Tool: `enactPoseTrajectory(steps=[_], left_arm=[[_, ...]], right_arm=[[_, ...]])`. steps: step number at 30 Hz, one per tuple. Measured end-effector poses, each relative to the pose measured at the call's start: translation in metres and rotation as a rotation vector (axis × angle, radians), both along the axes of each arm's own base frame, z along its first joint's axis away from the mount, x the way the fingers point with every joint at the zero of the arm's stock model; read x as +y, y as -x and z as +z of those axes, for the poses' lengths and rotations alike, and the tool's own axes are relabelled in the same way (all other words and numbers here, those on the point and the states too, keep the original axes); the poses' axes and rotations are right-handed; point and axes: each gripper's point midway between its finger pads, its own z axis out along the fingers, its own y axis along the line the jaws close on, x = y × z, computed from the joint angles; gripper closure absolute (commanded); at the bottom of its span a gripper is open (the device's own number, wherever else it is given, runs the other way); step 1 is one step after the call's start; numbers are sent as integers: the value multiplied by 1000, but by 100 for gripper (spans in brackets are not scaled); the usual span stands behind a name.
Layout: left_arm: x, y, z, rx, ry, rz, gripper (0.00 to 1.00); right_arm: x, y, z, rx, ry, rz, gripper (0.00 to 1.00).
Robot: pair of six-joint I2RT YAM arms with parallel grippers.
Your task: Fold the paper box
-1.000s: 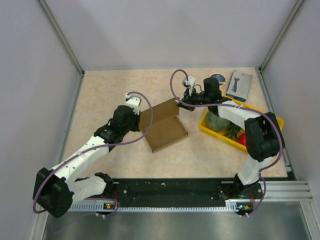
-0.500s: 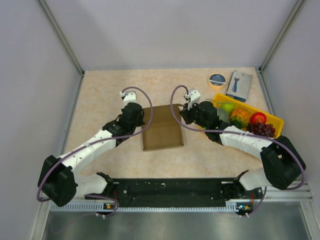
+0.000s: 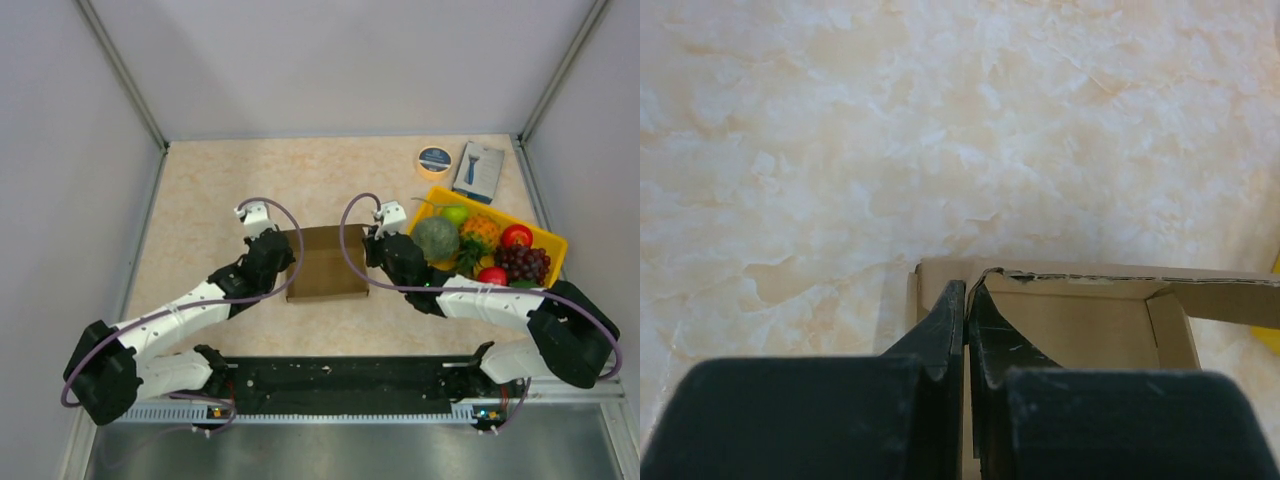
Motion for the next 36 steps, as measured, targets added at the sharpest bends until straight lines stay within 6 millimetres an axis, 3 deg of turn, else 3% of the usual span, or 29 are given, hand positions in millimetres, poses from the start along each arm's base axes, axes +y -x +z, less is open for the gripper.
enactPoseTrajectory(steps=[11,21,36], left_arm=[[-1,12,-7,-61,31,46,100],[1,25,-12,-72,74,58,100],[3,45,-22,-82,147,35,100]], right_arm=[[1,27,-6,-37,-23,-60,100],[3,38,-3,19,-64,-143,100],[5,52,-14,87,-126,-255,100]])
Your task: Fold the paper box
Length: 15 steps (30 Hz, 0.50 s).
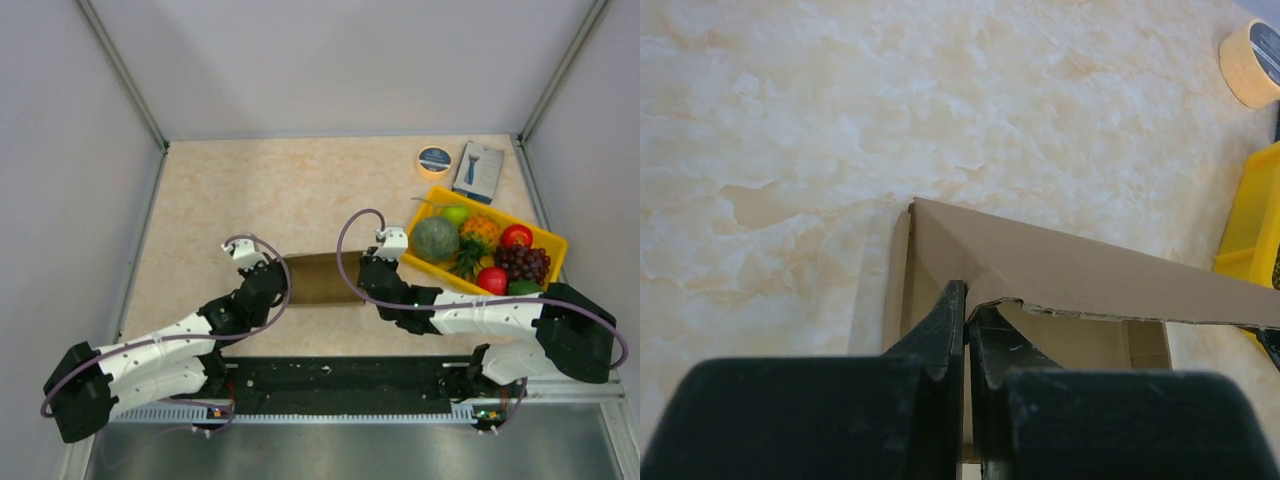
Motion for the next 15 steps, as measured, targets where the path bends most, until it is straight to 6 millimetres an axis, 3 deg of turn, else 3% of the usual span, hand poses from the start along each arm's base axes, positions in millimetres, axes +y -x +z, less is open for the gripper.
enactPoseTrajectory(steps=[9,15], left_arm=[[1,5,0,-2,10,-18,100],[0,8,-8,14,15,-32,100]], right_arm=[[4,2,6,11,-2,-13,100],[0,11,-11,23,20,1,100]])
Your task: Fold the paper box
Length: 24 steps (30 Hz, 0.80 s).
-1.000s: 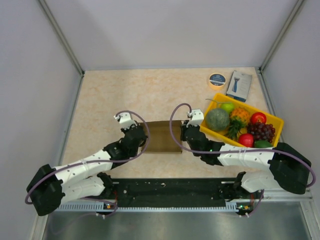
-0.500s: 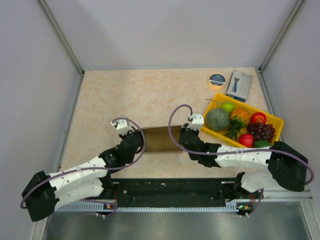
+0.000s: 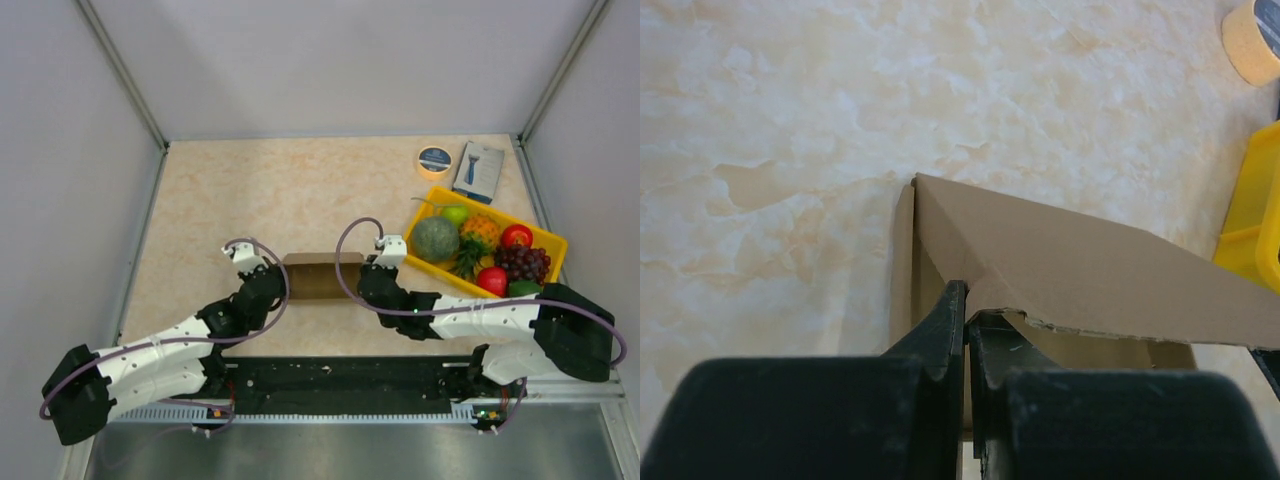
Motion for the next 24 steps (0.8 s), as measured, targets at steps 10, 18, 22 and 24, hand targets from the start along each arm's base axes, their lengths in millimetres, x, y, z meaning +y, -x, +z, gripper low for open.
enactPoseTrajectory(steps=[10,18,22,24], left_arm=[[1,10,-21,36,-15,-19,100],[3,13,-27,40,-17,-8,100],[5,16,-32,45,-24,-3,100],[6,18,-34,51,-26,-3,100]], right_arm=[[-6,23,-31,53,17,106,69],[-21,71,-2,84,-39,289,50],[-28,95,32,75,-146,397,46],[-29,101,52,72,-179,431,46]])
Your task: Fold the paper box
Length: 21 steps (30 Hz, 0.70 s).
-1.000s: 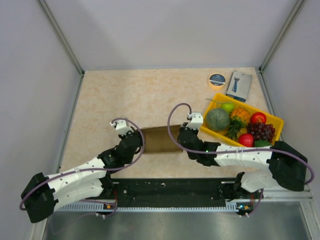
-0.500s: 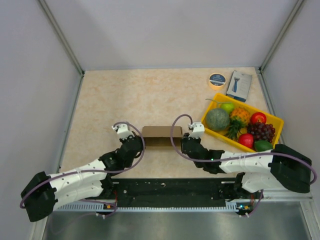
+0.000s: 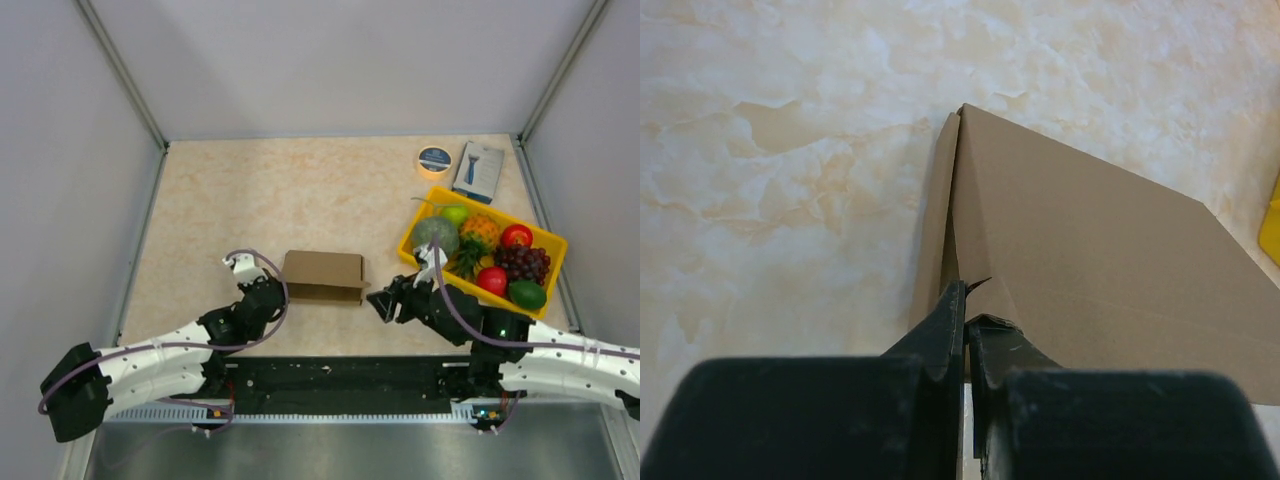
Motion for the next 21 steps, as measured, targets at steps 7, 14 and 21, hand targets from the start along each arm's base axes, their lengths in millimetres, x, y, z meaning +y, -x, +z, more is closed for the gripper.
enactPoseTrajectory(steps=[7,14,21], left_arm=[[5,6,-7,20,-9,-4,100],[6,9,-11,36,-12,-3,100],[10,20,-16,77,-18,-23,54]], right_arm=[[54,-48,82,101,-166,78,51],[141,-83,10,413,-283,256,65],[164,-63,-47,563,-340,404,65]])
